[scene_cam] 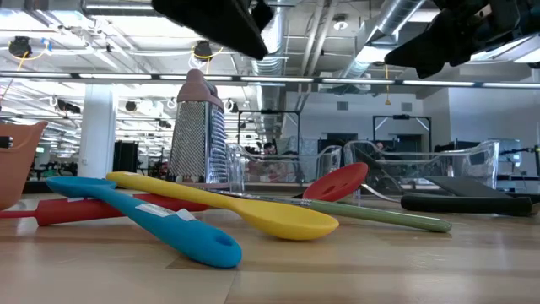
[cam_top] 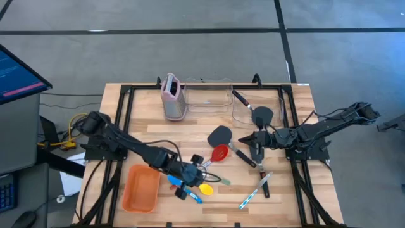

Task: Pick & Place Kitchen Items
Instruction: Put the yellow serving spoon into the left transparent bin

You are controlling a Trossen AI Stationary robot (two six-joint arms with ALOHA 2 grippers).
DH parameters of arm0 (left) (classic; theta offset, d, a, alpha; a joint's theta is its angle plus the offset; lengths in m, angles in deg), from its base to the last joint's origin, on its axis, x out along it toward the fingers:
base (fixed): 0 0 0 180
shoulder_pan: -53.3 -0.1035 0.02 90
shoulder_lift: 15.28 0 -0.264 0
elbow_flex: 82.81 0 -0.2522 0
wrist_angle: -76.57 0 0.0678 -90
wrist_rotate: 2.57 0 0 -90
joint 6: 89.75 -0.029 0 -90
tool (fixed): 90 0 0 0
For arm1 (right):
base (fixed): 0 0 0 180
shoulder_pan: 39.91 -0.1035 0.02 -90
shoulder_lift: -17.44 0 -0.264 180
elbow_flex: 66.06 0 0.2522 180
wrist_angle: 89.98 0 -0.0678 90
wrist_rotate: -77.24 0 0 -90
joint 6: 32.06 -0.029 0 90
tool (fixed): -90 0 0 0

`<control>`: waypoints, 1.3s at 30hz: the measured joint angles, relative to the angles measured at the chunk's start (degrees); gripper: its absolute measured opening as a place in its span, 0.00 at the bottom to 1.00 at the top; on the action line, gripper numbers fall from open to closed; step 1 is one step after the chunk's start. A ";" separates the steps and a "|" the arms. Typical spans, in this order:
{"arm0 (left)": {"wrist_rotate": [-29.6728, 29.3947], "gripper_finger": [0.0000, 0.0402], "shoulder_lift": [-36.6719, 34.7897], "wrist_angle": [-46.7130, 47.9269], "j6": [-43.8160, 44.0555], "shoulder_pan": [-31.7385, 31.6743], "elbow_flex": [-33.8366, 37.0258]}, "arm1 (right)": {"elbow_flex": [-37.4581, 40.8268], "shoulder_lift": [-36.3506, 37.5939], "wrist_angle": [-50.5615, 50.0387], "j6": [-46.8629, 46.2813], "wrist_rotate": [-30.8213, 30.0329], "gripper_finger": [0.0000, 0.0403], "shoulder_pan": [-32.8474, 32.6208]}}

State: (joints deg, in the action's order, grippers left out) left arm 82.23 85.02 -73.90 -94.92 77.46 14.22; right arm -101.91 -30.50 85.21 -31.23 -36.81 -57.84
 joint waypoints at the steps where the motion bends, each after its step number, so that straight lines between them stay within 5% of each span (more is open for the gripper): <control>1: 0.14 0.01 0.51 -0.06 0.97 0.32 0.00 | 0.00 0.00 0.01 -0.34 0.00 0.00 0.00; 13: -2.35 0.01 6.34 0.30 1.63 1.88 0.02 | 0.00 -0.02 -1.12 -5.14 0.13 0.01 -0.04; 29: -3.81 0.27 5.93 2.37 5.07 1.51 4.42 | 0.01 -0.04 -2.82 -5.40 0.15 0.00 -0.04; 39: -3.78 0.32 5.93 -3.47 7.00 1.31 8.50 | 0.02 -0.04 -3.14 -5.40 0.15 0.00 -0.04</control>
State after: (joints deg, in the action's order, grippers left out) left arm 78.45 90.96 -77.37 -87.93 78.77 22.72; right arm -101.89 -30.54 82.07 -36.62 -36.66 -57.89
